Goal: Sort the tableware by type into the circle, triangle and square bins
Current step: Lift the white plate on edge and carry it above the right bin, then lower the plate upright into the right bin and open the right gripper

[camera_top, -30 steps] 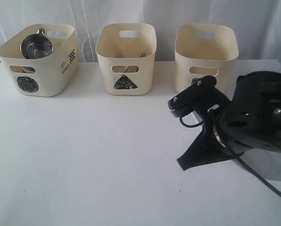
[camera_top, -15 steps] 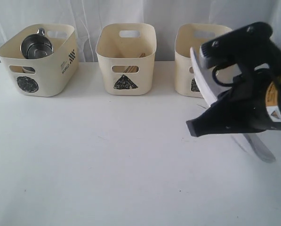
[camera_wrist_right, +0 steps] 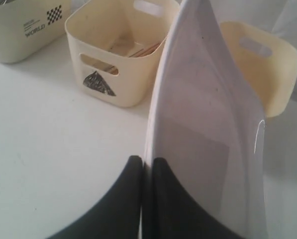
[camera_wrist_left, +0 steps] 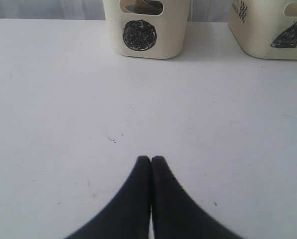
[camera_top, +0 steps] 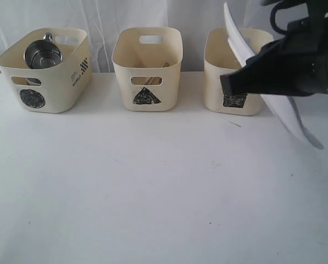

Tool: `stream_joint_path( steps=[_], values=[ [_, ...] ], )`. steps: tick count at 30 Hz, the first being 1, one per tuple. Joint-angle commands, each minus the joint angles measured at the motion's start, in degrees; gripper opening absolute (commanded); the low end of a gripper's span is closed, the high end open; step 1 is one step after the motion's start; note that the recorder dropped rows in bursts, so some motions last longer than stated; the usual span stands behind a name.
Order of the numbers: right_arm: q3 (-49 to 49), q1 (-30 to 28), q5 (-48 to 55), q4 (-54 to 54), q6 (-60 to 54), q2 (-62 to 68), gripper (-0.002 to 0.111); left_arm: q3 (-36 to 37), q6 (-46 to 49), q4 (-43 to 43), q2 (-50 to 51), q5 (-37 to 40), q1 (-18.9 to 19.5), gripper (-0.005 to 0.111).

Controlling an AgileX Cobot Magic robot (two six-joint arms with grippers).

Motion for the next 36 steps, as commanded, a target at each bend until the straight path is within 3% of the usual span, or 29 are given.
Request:
stream_joint_path(
  steps=[1, 11, 36],
  values=[
    [-3.24, -5.18, -7.2, -3.18, -1.63, 3.96, 0.0, 0.2, -0.22, -0.26, -0.27, -0.02, 0.08, 0.0],
    [-14.14, -12.4, -17.87, -3.18, -2.43, 16.23, 0.0, 0.2, -0.22, -0.26, -0.27, -0.02, 0.08, 0.0],
    [-40.1, -16.93, -23.29, -3.77, -3.73, 43.2, 0.0, 0.2, -0.22, -0.26, -0.27, -0.02, 0.08, 0.0]
  ],
)
